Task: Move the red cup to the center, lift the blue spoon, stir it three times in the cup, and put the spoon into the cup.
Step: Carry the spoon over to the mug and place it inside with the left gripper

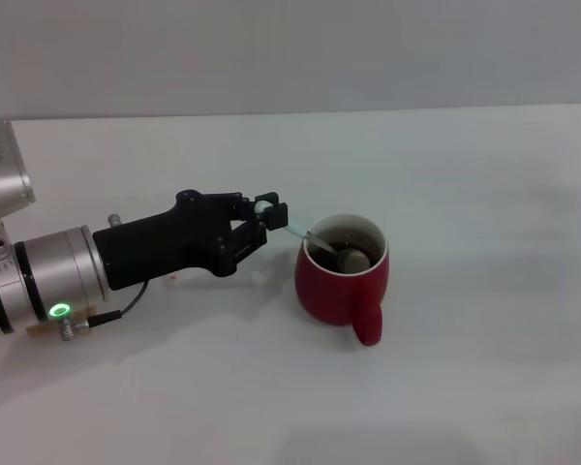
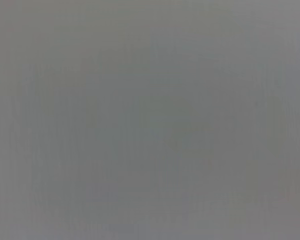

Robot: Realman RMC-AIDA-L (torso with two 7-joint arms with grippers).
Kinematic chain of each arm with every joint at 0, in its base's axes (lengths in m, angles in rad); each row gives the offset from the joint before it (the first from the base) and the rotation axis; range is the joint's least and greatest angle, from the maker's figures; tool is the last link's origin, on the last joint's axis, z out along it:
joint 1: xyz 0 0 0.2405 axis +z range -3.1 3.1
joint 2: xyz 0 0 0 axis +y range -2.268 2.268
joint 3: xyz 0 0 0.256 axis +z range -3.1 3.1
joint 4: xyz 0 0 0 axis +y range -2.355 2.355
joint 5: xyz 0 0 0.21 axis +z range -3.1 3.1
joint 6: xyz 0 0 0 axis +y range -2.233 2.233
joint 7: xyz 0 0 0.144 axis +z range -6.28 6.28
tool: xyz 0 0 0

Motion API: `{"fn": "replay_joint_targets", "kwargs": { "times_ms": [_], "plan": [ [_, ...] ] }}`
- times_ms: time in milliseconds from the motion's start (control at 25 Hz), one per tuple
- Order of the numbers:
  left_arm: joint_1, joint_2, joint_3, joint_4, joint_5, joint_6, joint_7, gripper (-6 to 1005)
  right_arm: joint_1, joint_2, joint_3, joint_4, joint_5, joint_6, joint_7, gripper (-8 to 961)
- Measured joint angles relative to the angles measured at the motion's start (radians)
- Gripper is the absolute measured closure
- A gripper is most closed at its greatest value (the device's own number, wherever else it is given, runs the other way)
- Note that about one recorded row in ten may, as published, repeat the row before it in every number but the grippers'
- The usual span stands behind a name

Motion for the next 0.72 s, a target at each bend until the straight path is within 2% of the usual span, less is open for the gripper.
{"fn": "replay_joint_targets", "kwargs": {
  "times_ms": [280,520,720],
  "plan": [
    [-0.017,-0.006,0.000,-0.003,0.000,-0.007,0.012,804,-0.002,0.002,0.000,0.000,0.000,0.001,0.000,365],
    [-0.052,-0.020,0.013,-0.009,0.008,-0.073,0.014,798,-0.003,0.005,0.000,0.000,0.000,0.001,0.000,365],
    [-0.058,-0.021,0.004,-0.009,0.008,-0.097,0.016,793,-0.003,0.006,0.000,0.001,0.000,0.001,0.000,364]
  ]
}}
